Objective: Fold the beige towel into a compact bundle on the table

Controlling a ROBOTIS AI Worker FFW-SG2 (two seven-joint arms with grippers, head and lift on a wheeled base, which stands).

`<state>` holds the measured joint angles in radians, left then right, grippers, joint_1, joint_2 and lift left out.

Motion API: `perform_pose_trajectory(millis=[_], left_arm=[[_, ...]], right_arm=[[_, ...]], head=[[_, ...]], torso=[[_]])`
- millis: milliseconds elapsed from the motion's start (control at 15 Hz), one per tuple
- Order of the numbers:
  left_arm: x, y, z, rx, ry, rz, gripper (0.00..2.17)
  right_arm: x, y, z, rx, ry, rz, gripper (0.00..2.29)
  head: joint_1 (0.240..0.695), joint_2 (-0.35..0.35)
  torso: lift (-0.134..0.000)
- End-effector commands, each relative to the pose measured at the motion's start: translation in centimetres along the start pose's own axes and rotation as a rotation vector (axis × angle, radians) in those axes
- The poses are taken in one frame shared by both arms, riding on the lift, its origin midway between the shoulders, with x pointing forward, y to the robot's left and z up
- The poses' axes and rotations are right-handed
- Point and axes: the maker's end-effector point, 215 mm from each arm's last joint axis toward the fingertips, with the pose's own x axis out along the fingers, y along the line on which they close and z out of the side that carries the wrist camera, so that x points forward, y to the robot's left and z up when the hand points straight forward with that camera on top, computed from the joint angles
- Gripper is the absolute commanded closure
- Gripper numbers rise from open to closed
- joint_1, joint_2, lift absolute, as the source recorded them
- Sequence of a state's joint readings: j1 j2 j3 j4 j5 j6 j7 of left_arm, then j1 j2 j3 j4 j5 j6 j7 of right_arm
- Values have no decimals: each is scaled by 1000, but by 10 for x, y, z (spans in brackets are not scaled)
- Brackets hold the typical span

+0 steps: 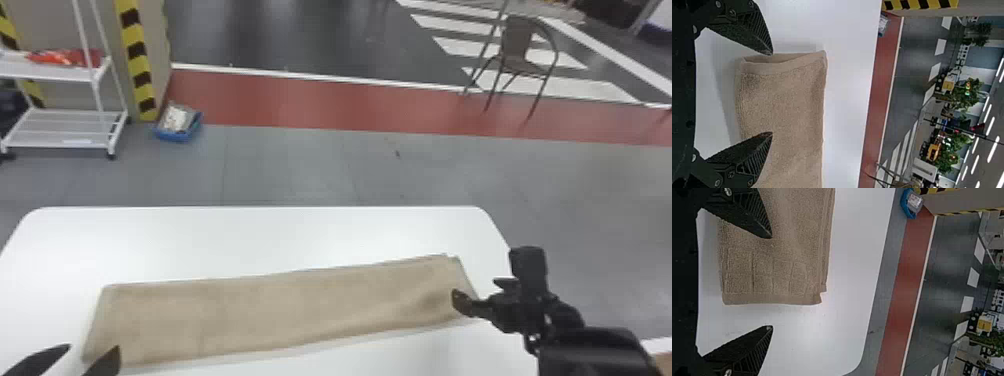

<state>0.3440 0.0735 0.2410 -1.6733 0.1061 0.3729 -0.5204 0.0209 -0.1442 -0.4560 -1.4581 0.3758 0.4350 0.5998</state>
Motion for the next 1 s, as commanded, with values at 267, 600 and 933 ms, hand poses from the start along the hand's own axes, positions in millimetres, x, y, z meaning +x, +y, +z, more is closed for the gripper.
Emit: perform_pose_trajectory(millis=[267, 600, 933], left_arm=[[33, 3, 0, -33, 32, 17, 178], [53, 18, 8, -36, 44, 39, 178], [61, 29, -13, -77, 135, 46, 198]], right_arm=[[2, 3, -3, 2, 5, 6, 60], [3, 1, -2, 1, 1, 3, 60], [7, 4, -2, -2, -5, 10, 60]], head=[[695, -235], [695, -224], [695, -216]], torso=[[0], [0], [0]])
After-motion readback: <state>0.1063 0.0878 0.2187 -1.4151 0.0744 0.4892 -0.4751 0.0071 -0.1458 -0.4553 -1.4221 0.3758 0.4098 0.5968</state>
